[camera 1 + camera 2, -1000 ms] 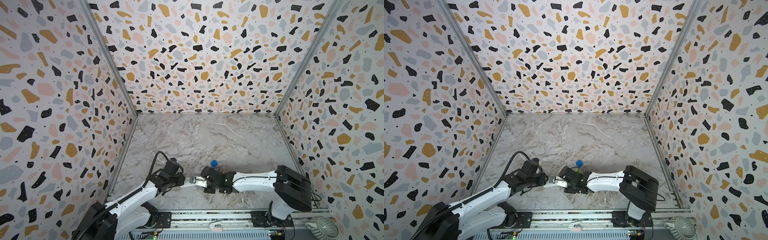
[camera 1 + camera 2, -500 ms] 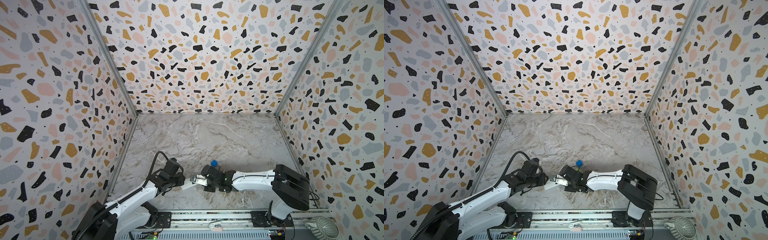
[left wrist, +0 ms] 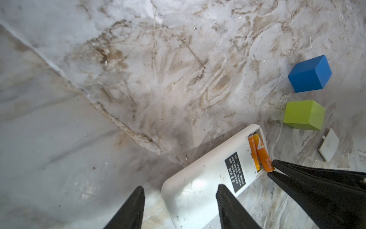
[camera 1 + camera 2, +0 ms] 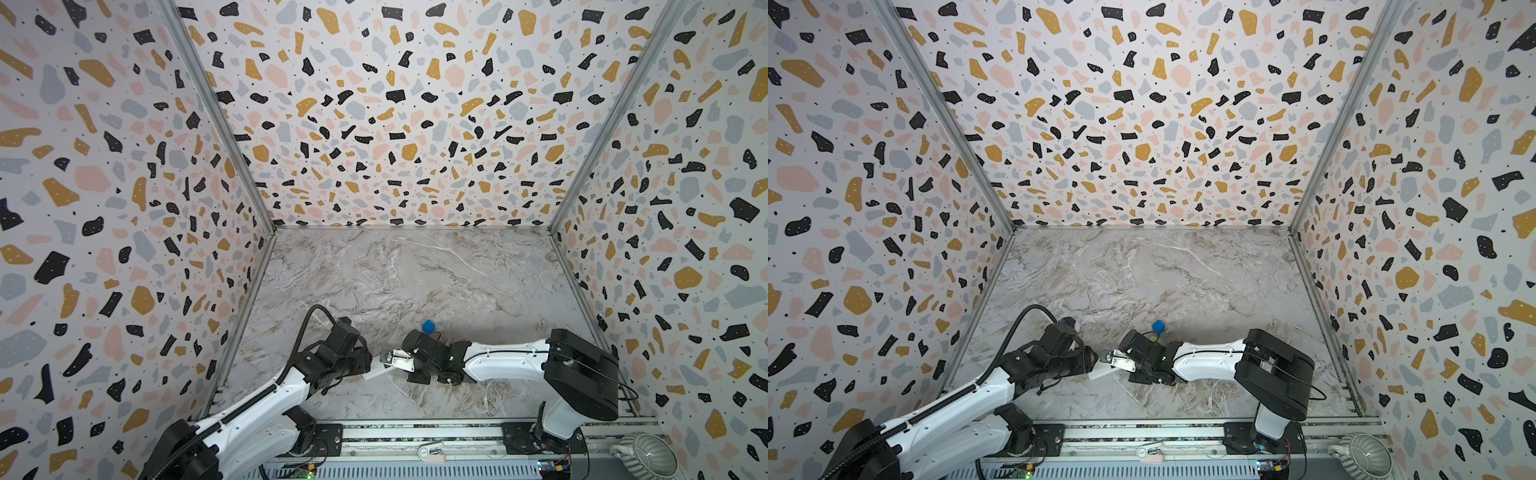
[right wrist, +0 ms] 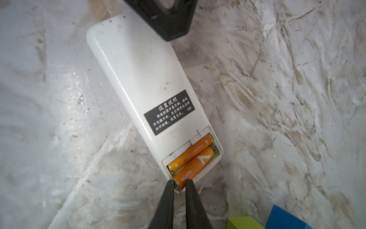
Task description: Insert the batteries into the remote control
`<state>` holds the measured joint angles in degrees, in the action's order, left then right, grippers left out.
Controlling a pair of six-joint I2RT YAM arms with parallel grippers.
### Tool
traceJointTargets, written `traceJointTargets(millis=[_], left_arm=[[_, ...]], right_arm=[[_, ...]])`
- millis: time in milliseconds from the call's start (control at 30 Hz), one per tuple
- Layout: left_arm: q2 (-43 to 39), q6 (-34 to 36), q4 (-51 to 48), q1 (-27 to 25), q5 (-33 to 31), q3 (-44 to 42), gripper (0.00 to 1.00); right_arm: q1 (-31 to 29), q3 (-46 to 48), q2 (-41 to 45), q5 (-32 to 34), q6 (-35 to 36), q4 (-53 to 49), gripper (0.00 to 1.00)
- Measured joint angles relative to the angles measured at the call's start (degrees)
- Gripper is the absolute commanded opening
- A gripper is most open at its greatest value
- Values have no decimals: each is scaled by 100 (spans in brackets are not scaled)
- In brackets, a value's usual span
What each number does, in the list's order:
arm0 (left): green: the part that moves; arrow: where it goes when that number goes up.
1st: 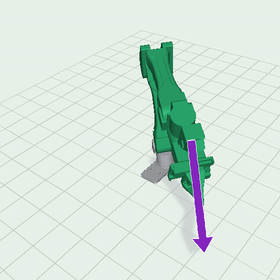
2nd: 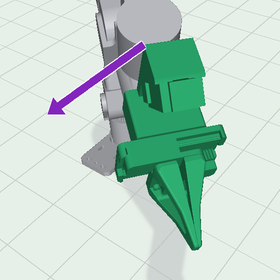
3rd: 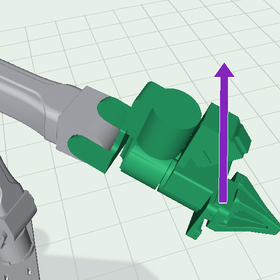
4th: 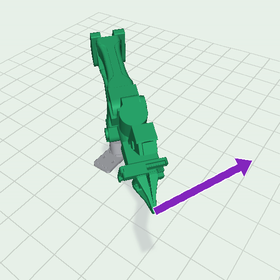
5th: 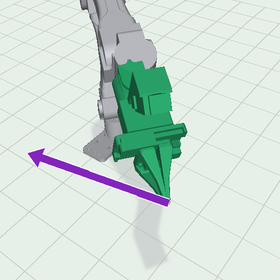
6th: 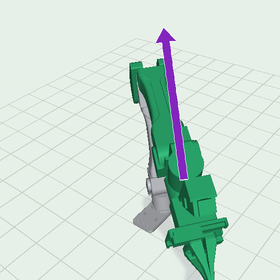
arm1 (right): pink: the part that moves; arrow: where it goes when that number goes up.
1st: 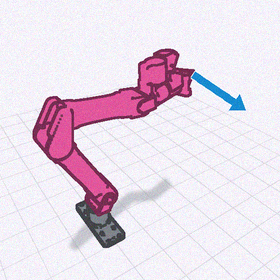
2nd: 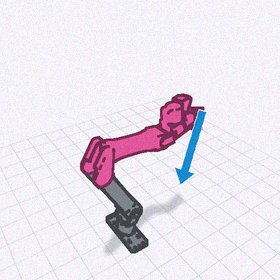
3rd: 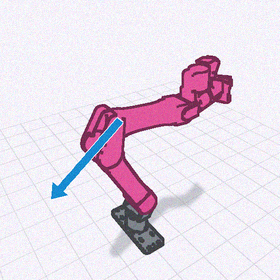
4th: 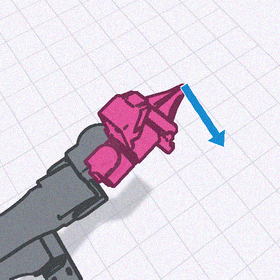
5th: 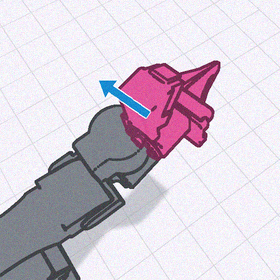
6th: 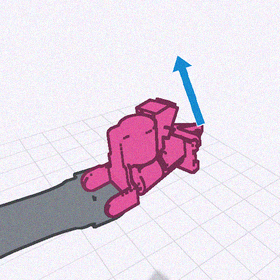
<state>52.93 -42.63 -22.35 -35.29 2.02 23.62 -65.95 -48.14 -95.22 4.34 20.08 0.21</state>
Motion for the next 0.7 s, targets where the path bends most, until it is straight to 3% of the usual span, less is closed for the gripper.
traceJointTargets(millis=[700], left_arm=[[219, -573, 455, -459, 31, -424, 36]], right_arm=[[0, 63, 28, 0, -2, 96, 16]])
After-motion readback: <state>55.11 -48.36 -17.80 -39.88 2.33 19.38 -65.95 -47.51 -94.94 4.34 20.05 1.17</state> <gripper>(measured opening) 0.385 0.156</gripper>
